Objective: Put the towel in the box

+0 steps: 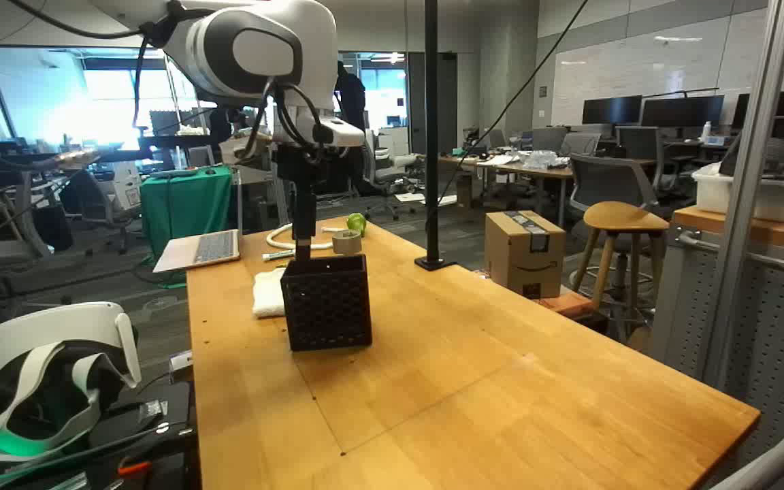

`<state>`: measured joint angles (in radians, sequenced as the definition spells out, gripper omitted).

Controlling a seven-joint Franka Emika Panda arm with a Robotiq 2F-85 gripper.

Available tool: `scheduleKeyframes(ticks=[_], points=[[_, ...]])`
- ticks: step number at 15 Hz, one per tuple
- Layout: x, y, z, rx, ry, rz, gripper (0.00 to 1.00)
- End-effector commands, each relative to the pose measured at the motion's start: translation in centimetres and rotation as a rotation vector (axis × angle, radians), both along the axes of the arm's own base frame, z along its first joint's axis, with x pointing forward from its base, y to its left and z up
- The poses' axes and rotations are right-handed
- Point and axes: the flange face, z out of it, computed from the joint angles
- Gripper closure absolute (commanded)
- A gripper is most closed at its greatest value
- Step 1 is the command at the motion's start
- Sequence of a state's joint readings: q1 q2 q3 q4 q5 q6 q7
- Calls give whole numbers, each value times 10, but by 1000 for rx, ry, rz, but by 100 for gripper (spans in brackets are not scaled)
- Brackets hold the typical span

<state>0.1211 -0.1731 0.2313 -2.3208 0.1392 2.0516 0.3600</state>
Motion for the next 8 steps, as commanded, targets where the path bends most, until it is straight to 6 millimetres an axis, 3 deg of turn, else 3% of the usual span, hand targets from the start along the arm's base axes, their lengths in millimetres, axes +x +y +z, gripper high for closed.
scheduleKeyframes(ticks=[1, 8], points=[[1, 0, 2, 1, -3, 0, 0], [2, 1, 5, 3, -9, 0, 0]])
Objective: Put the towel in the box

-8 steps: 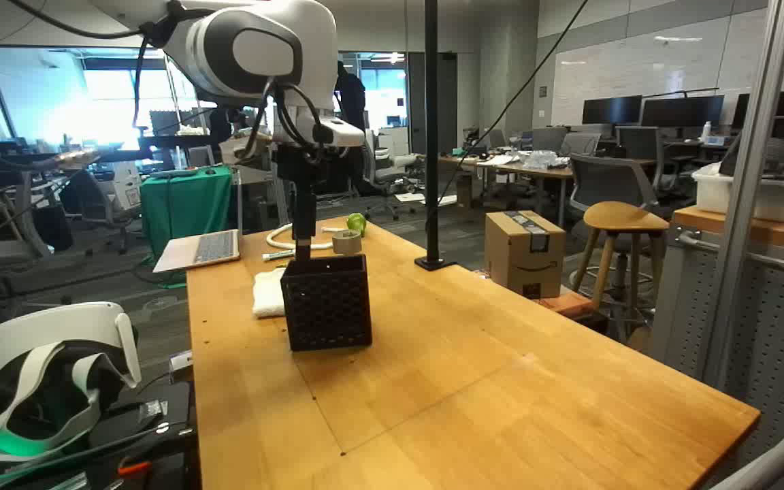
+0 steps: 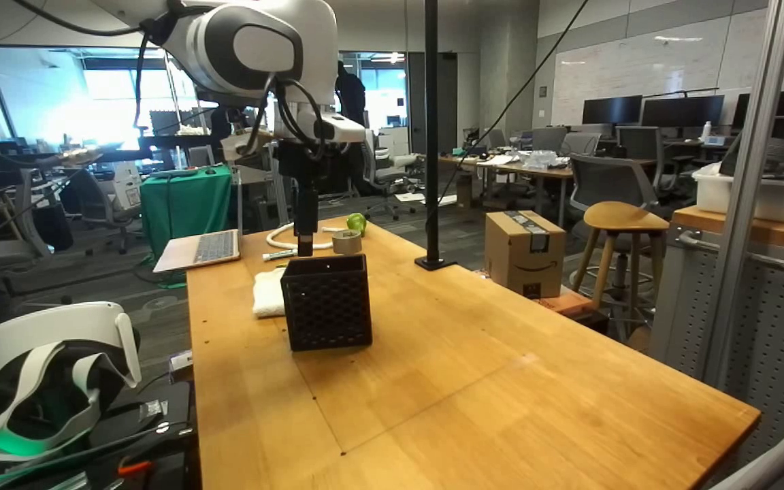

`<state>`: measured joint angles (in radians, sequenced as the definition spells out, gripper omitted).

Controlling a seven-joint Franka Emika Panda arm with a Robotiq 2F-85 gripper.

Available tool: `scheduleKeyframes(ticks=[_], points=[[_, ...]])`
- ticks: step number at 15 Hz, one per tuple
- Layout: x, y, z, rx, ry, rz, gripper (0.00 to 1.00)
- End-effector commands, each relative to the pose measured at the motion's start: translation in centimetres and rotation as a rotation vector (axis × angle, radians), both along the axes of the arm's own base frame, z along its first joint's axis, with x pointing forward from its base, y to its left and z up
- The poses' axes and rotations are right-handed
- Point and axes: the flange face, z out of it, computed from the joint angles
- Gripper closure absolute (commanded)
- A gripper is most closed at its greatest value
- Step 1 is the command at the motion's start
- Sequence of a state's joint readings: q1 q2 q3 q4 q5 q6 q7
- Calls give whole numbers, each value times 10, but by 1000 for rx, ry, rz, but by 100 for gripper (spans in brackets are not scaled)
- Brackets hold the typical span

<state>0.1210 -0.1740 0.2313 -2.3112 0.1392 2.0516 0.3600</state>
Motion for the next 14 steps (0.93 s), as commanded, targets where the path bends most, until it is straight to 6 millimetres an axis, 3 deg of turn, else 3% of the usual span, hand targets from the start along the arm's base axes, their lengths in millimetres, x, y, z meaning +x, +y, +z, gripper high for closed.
scheduleKeyframes(ticks=[1, 5, 7, 9, 14], points=[[0, 0, 0, 0, 1, 0, 0], [0, 0, 0, 0, 1, 0, 0], [-1, 17, -2, 4, 2, 49, 0], [-7, 50, -2, 7, -10, 135, 0], [-38, 160, 5, -1, -93, 409, 0]])
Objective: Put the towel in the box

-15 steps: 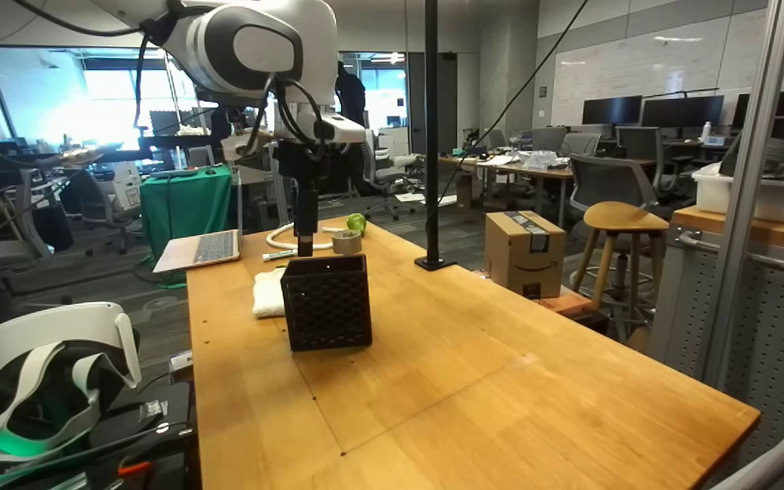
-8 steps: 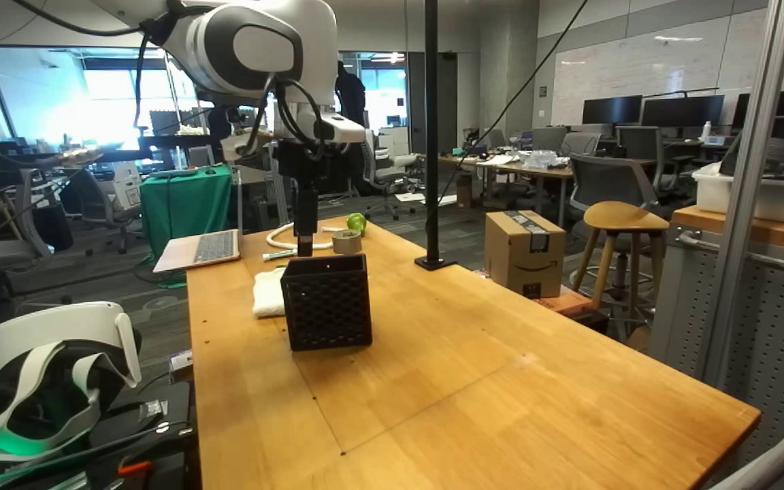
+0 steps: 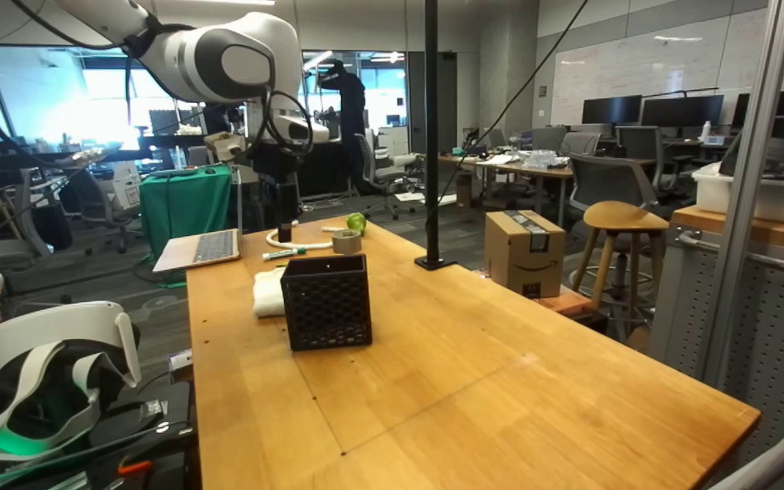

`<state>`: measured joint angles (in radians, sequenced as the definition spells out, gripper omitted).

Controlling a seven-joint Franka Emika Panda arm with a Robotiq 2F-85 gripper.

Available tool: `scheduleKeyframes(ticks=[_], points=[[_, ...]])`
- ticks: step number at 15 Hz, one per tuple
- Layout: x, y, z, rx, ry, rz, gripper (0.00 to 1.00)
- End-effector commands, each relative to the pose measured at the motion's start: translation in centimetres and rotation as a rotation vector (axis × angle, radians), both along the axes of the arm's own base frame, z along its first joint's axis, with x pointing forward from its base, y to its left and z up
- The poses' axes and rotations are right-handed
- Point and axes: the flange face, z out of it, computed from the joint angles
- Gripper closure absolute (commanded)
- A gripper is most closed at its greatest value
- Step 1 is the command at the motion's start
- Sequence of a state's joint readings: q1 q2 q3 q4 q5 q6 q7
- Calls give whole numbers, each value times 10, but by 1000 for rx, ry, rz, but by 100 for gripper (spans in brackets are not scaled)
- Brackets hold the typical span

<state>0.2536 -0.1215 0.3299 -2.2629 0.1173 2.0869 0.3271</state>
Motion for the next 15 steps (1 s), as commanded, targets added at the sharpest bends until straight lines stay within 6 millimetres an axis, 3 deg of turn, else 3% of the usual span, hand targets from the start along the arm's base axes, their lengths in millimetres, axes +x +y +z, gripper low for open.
scheduleKeyframes(ticks=[1, 4, 8, 11, 15], points=[[-9, 74, 7, 2, -79, 190, 0], [-15, 126, 1, -26, -156, 361, 0], [5, 165, -12, -61, -247, 574, 0], [28, 178, -35, -63, -252, 700, 0], [62, 162, -77, -74, -159, 748, 0]])
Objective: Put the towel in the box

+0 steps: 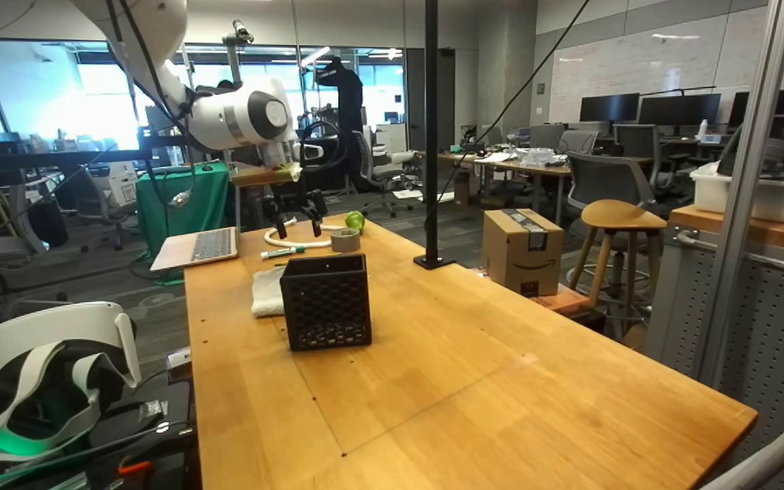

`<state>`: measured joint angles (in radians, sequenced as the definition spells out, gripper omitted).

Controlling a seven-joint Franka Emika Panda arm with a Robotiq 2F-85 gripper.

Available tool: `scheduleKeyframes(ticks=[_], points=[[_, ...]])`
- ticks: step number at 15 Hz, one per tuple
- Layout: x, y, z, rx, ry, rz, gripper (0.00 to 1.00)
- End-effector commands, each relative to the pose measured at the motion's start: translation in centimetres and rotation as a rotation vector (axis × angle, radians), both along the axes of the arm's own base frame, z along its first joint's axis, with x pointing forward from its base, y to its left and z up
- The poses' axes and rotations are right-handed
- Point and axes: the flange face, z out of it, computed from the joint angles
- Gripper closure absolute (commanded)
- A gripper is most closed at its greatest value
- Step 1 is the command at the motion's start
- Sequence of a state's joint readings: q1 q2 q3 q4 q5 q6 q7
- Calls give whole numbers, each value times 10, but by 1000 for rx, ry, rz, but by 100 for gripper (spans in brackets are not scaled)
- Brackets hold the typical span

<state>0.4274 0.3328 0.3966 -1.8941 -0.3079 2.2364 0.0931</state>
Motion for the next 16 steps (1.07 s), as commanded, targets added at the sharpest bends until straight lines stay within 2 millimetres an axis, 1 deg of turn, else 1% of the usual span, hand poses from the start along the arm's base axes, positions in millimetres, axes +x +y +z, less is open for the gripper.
scheduleKeyframes(ticks=[1, 2, 4, 6, 8, 9, 10, 11, 12, 13, 14, 15, 16], points=[[36, -11, -23, -24, 51, 40, 0], [43, -18, -29, -30, 68, 44, 0], [50, -33, -40, -41, 106, 57, 0], [48, -46, -52, -46, 179, 71, 0], [35, -54, -67, -60, 254, 84, 0], [24, -55, -77, -64, 301, 104, 0], [17, -55, -84, -68, 333, 118, 0], [8, -54, -97, -76, 350, 147, 0], [1, -53, -105, -84, 366, 167, 0], [-4, -51, -117, -98, 375, 181, 0], [-8, -51, -124, -111, 386, 186, 1], [-10, -51, -129, -118, 388, 188, 26], [-11, -51, -131, -121, 391, 190, 26]])
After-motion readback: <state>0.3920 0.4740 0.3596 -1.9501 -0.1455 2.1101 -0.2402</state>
